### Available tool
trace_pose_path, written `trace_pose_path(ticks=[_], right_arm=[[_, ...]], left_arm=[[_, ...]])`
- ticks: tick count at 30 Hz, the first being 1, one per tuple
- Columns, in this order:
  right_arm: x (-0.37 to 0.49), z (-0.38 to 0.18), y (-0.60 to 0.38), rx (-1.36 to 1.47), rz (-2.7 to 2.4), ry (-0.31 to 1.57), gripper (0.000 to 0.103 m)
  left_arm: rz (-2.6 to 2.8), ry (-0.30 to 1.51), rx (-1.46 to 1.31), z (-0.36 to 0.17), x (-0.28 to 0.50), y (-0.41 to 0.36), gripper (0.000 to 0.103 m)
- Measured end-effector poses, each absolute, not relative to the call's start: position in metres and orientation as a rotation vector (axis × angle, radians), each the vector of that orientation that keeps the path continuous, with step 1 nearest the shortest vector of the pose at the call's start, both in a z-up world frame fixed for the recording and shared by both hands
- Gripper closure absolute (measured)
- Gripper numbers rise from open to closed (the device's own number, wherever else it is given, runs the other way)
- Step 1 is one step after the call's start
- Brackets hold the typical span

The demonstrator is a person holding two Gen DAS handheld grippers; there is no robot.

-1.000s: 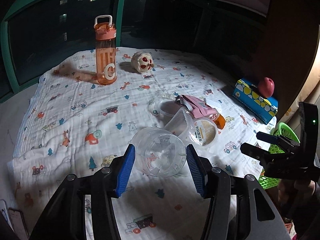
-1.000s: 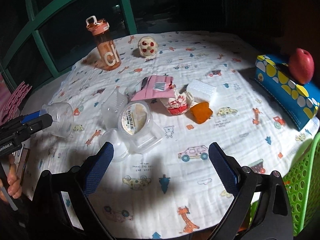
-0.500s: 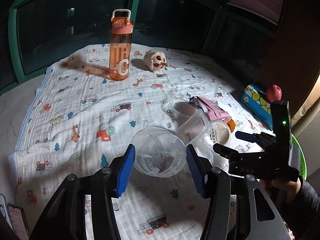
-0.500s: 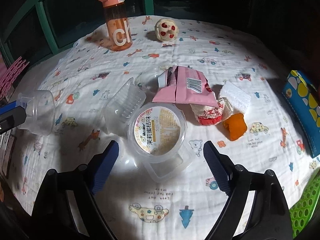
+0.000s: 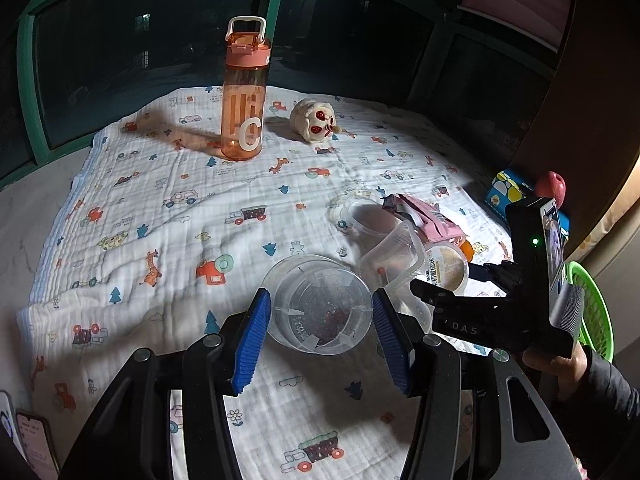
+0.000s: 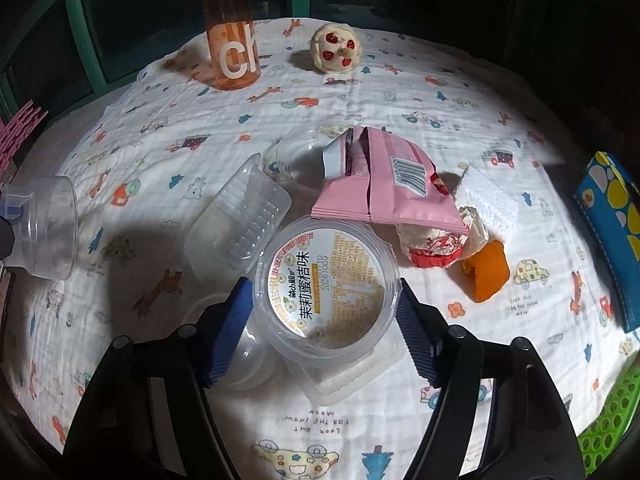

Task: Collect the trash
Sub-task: 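Grasp the clear cup with the left tool while the right tool grasps the round labeled clear tub, then carry the clear cup with the left tool while the right tool carries the tub over the basket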

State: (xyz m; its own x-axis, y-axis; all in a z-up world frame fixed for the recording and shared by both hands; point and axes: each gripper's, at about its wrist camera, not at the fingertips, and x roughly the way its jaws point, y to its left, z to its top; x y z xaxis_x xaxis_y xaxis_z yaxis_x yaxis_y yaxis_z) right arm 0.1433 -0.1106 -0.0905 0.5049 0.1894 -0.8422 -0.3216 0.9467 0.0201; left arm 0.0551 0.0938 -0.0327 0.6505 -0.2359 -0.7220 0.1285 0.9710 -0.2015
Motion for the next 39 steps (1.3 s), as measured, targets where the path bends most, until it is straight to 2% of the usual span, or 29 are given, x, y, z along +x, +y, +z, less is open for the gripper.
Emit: trace_pose_path(ticks=[17, 39], right_arm=[[0.115, -0.06, -0.153, -0.047, 0.273, 0.94, 0.037], [0.044, -0.02, -0.291, 0.098, 0.03, 0.865, 0.037]], left_arm=[[-0.279, 0.818, -0.105, -0.02, 0.055, 0.06, 0.052], [-0.562, 0.812, -0.007, 0.001, 0.063, -0.088, 0.053]])
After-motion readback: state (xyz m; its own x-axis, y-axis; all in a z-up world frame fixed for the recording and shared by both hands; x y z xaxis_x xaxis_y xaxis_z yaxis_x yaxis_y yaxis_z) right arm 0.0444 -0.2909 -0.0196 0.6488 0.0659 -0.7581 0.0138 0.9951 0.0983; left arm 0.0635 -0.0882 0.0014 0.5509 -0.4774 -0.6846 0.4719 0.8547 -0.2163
